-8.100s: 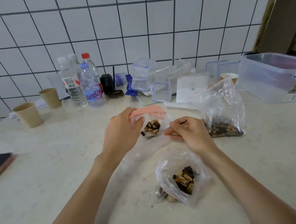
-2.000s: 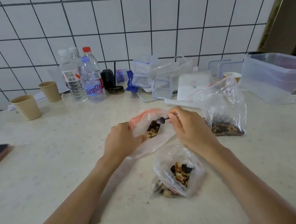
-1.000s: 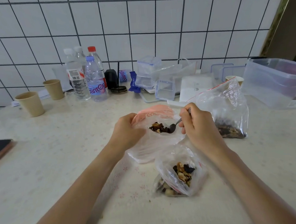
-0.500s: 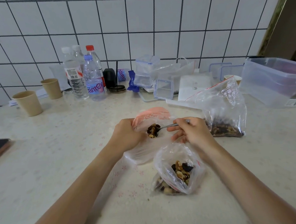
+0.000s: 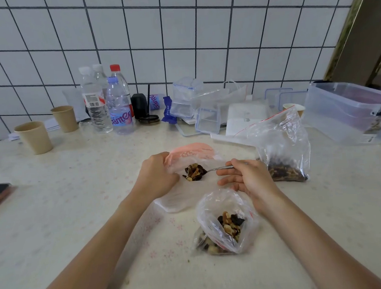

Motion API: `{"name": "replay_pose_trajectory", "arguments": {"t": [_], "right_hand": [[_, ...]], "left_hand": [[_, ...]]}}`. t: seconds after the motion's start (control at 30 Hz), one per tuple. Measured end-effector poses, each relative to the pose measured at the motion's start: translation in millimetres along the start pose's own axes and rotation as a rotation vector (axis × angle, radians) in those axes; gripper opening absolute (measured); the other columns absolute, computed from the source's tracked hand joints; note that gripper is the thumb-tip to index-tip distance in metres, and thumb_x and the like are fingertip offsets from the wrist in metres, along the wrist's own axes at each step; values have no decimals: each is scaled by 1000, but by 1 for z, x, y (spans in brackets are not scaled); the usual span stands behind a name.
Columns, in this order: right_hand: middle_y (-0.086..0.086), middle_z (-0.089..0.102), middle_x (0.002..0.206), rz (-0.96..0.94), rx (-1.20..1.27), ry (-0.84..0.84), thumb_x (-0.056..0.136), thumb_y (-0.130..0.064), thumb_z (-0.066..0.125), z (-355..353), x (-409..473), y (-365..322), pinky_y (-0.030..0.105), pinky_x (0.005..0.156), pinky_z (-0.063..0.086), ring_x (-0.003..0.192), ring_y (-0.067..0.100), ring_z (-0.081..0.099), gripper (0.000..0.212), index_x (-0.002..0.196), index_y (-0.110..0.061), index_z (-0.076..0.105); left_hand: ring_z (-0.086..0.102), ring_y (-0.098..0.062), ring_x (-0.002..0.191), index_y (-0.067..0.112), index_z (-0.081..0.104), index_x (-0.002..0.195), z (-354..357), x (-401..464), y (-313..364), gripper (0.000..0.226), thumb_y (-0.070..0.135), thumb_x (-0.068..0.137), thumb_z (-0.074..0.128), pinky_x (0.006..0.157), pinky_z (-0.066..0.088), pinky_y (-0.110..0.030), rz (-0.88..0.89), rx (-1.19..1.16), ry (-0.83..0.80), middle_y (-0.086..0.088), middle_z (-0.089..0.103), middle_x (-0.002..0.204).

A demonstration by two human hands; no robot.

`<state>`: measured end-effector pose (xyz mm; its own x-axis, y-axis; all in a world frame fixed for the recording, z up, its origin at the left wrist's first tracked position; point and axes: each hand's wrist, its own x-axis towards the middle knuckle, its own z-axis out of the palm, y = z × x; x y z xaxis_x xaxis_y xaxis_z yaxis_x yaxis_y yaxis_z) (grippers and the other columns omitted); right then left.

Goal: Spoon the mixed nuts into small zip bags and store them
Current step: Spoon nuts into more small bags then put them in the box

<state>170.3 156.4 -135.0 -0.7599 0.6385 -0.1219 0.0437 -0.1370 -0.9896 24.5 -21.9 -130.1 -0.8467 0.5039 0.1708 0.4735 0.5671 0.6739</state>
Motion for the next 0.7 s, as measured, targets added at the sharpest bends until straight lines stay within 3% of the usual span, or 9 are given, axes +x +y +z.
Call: {"name": "replay_pose_trajectory", "arguments": {"t": [0.17, 0.27, 0.37, 0.7], "right_hand": [[17, 79, 88, -8, 38, 5, 108, -16, 47, -1, -2, 0, 25, 45, 49, 65, 27, 76, 23, 106, 1, 62], [18, 79, 87, -23, 58, 17, 108, -16, 48, -3, -2, -3, 25, 42, 48, 66, 29, 76, 22, 104, 0, 62], [19, 79, 86, -50, 72, 27, 108, -15, 48, -5, -3, -7, 27, 43, 49, 66, 31, 76, 21, 103, 1, 62], [22, 78, 89, -101, 67, -2, 108, -16, 48, -26, -28, -16, 26, 44, 49, 70, 32, 77, 21, 102, -1, 63]], "left_hand": [[56, -13, 100, 23, 58, 135, -8, 0, 1, 68, 30, 76, 90, 74, 40, -21, -1, -72, -2, 11, 59, 111], [52, -8, 110, 26, 54, 141, -16, -4, 3, 77, 37, 74, 91, 88, 39, -22, 30, -131, 18, 16, 55, 119], [54, -3, 115, 27, 56, 139, -24, -8, 9, 71, 41, 77, 89, 96, 40, -24, 84, -189, 57, 19, 58, 122], [59, 0, 111, 29, 66, 128, -32, -27, 30, 44, 39, 88, 80, 89, 46, -17, 244, -250, 259, 20, 65, 120]]}}
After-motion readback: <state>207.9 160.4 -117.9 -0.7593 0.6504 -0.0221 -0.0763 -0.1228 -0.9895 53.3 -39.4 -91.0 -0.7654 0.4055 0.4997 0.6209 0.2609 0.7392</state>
